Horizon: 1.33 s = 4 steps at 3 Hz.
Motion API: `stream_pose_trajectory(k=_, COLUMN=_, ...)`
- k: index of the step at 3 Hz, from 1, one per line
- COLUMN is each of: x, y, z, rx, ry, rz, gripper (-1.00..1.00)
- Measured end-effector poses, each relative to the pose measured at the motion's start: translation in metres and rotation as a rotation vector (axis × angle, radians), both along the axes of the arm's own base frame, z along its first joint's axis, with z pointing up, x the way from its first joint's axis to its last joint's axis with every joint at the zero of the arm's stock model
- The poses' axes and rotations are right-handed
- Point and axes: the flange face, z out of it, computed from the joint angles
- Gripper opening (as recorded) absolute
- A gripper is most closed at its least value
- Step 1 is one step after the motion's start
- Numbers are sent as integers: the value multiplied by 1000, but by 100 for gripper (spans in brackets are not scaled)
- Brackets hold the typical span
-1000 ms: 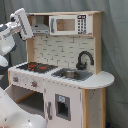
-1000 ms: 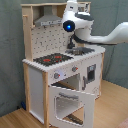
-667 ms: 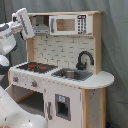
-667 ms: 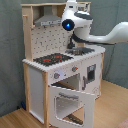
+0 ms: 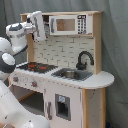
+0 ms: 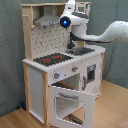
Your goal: Play with the kitchen
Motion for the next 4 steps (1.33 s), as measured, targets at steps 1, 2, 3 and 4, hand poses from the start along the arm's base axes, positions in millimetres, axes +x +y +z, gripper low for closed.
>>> stream_pose_trajectory(k=1, x=8, y=-40, z=9, rx=45, ry=57, rz=-105, gripper=-100)
stream_pose_trajectory(k=2, x=-3, y=-50, z=11, rx=68, ry=87, rz=-188, gripper=-100)
stream_pose_trajectory(k=3, x=-15, y=-55, z=10, rx=88, ry=113, rz=-267, gripper=-100)
stream_pose_trajectory(k=4, x=-29, y=-61, z=20, rx=92, ry=178, rz=-303, gripper=-100)
